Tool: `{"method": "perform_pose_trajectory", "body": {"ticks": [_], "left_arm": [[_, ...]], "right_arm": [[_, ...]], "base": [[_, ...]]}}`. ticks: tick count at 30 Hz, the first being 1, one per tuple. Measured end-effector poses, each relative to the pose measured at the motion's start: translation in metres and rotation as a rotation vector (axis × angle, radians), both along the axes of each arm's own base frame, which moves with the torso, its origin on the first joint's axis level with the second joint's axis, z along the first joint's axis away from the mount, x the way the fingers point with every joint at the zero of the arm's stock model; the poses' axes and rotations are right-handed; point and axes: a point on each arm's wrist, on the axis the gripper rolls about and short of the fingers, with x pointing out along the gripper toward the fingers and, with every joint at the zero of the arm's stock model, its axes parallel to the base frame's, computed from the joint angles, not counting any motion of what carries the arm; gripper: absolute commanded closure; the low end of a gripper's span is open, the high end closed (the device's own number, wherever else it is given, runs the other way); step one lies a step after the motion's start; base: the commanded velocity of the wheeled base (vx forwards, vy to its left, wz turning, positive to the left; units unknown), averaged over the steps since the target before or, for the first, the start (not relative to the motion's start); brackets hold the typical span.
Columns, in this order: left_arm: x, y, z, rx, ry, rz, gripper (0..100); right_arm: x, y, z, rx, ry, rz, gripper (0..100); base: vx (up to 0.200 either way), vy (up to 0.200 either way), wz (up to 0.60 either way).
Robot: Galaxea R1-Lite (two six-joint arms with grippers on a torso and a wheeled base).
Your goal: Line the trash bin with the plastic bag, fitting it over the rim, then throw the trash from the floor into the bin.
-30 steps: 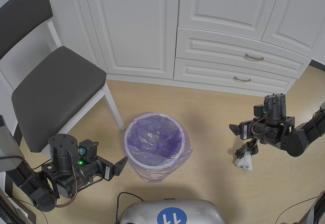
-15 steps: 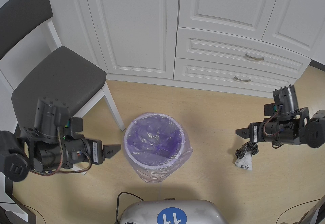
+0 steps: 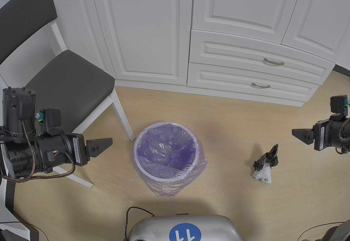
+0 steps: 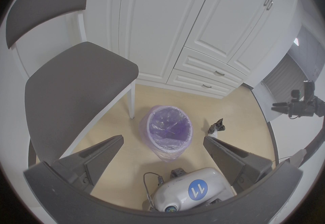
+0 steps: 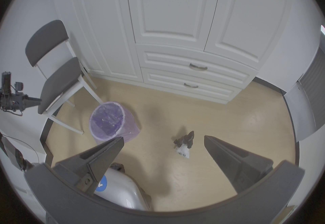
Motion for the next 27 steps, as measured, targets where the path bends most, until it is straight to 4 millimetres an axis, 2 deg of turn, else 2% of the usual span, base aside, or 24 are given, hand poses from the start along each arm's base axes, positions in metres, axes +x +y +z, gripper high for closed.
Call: {"method": "perform_pose_trajectory", "body": {"ticks": [4,10,14,19,27], "left_arm": [[0.004,-0.005,-0.007,0.014,0.015,-0.018,0],[0.023,-0.022,-0.026,0.069,0.039,-0.056,0],[0.049,-0.035,-0.045,0.2,0.042,-0.094,0],[0.092,-0.053,-0.073,0.339,0.046,-0.136,0],[0.16,-0.094,-0.113,0.453,0.022,-0.139,0]], "right_arm": [[-0.01,-0.004,0.006,-0.002,-0.035,0.006,0],[-0.005,-0.003,0.001,-0.019,-0.015,-0.003,0],[0.0,-0.003,-0.002,-0.028,0.0,-0.012,0],[0.003,-0.003,-0.006,-0.038,0.015,-0.019,0],[0.007,-0.004,-0.011,-0.052,0.032,-0.026,0]], "base": [[0.0,0.0,0.0],[0.0,0.0,0.0],[0.0,0.0,0.0],[0.0,0.0,0.0],[0.0,0.0,0.0]]}}
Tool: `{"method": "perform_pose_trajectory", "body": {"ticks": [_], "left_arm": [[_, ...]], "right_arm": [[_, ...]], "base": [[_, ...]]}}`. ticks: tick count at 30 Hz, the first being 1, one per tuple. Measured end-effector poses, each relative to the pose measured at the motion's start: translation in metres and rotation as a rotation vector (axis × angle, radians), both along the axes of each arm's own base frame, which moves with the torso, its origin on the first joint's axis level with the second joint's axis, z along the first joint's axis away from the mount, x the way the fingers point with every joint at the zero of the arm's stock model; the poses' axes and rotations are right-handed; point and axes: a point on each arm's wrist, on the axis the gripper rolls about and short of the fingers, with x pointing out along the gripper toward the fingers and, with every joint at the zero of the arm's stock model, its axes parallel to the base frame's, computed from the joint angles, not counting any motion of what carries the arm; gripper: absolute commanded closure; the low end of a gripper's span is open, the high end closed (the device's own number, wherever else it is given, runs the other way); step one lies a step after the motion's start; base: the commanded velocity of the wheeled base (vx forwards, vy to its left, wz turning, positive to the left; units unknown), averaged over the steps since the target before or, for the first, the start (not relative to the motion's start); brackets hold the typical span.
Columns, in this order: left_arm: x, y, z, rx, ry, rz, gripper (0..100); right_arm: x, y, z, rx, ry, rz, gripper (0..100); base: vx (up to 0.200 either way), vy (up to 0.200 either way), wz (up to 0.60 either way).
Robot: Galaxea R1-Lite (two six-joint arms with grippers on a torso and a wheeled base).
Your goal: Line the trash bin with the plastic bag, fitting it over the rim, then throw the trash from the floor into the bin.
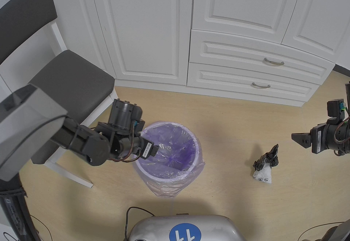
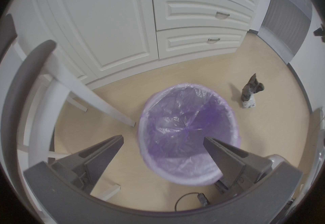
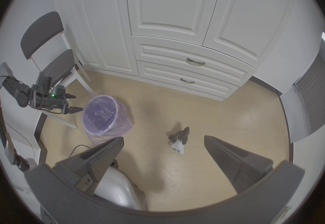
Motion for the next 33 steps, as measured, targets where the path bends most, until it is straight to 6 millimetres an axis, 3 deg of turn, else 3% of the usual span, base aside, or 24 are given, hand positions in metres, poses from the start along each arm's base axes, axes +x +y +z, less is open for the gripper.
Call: {"method": "perform_pose_trajectory", "body": {"ticks": [5,11,24,33], "left_arm": [[0.03,-0.022,-0.023,0.051,0.007,0.013,0],[0.049,-0.036,-0.048,0.1,0.039,0.022,0],[0.063,-0.06,-0.081,0.158,0.061,0.028,0],[0.055,-0.062,-0.101,0.17,0.112,0.03,0]], "right_arm": [[0.002,-0.002,-0.002,-0.012,0.007,-0.005,0],[0.004,-0.003,-0.003,-0.02,0.015,-0.015,0],[0.005,-0.004,-0.007,-0.032,0.018,-0.01,0],[0.003,-0.005,-0.011,-0.05,0.024,-0.003,0]], "base": [[0.0,0.0,0.0],[0.0,0.0,0.0],[0.0,0.0,0.0],[0.0,0.0,0.0]]}}
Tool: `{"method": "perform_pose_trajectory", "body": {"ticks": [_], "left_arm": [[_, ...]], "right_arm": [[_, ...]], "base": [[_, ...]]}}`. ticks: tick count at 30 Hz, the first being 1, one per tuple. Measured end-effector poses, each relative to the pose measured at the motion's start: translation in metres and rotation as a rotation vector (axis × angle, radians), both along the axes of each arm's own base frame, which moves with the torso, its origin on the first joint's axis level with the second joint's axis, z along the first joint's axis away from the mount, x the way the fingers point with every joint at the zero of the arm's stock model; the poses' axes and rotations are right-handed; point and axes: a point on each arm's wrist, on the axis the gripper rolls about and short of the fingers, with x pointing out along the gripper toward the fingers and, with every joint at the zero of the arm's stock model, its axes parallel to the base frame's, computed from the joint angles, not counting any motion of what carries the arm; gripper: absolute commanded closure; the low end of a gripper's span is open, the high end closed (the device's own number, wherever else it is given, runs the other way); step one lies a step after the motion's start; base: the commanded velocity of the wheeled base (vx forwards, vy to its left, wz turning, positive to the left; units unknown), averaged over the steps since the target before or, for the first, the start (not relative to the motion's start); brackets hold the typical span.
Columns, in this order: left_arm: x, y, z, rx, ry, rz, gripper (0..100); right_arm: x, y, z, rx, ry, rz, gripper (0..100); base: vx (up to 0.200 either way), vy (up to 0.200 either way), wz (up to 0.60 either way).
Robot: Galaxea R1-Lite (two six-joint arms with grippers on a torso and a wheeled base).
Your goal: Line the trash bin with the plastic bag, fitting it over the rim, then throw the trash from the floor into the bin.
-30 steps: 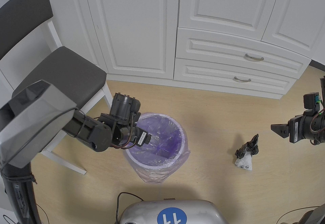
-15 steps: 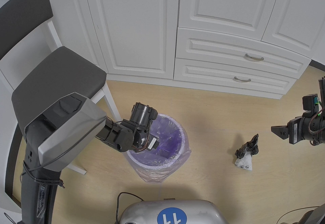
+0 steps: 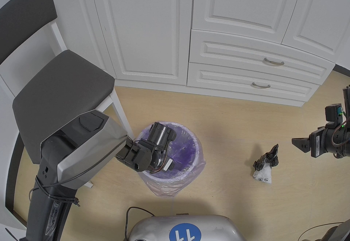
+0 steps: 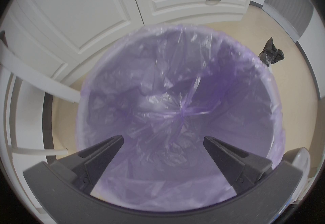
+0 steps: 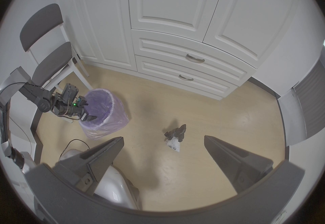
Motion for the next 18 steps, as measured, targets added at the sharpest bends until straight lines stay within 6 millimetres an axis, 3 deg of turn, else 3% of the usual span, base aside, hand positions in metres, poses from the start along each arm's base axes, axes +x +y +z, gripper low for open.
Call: {"method": "perform_pose_trajectory", "body": {"ticks": [6,18], "left_arm": [[-0.021,0.006,-0.007,-0.017,0.059,0.036,0],[-0.049,0.012,-0.01,-0.07,0.018,0.038,0]], "right_arm": [[-0.001,0.0,-0.001,-0.003,0.003,0.001,0],[-0.002,-0.001,-0.003,-0.014,0.006,0.01,0]], "base": [[0.0,0.0,0.0],[0.0,0.0,0.0]]}}
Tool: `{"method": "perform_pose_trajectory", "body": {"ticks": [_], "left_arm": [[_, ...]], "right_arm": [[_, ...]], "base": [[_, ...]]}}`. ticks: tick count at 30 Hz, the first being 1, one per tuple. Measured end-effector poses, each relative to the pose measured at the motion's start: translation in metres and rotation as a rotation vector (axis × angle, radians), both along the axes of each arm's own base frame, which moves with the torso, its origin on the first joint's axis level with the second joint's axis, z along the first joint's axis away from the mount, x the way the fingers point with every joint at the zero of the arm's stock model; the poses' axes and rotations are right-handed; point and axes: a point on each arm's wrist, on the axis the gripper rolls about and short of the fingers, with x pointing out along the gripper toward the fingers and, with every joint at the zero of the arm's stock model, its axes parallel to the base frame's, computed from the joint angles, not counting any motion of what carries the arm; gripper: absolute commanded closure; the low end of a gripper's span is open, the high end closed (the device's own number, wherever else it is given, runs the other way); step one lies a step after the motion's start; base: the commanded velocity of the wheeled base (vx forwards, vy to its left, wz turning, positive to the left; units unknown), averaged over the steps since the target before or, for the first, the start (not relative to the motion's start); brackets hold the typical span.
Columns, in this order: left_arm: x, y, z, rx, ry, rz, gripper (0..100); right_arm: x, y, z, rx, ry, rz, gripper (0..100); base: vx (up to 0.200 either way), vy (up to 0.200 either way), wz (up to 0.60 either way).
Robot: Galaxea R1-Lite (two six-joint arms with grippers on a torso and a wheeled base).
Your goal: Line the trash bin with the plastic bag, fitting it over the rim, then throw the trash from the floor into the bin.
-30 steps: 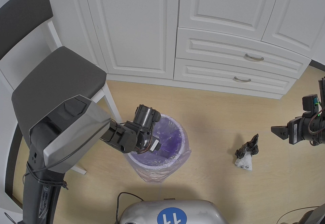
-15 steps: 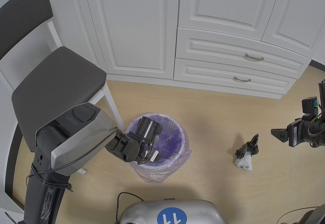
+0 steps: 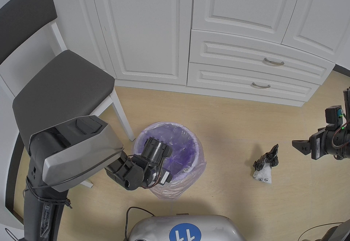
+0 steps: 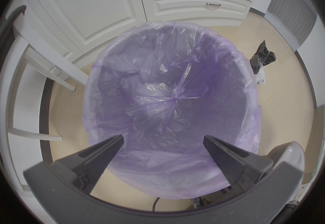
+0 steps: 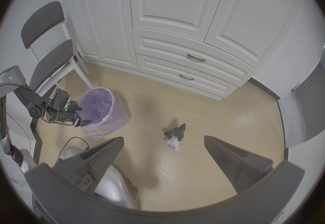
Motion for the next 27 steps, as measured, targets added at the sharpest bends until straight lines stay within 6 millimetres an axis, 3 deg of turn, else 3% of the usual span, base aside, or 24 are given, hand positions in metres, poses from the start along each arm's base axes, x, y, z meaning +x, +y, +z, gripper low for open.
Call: {"method": "perform_pose_trajectory", "body": {"ticks": [13,18,27], "left_arm": [[-0.02,-0.003,-0.002,-0.013,-0.02,-0.035,0],[-0.007,-0.008,0.003,-0.042,-0.063,-0.024,0],[0.036,-0.023,0.007,-0.07,-0.109,0.006,0]], "right_arm": [[0.0,0.0,0.0,0.0,0.0,0.0,0],[0.0,0.0,0.0,0.0,0.0,0.0,0],[0.003,0.001,-0.002,0.0,-0.024,0.003,0]], "base": [[0.0,0.0,0.0],[0.0,0.0,0.0],[0.0,0.0,0.0]]}}
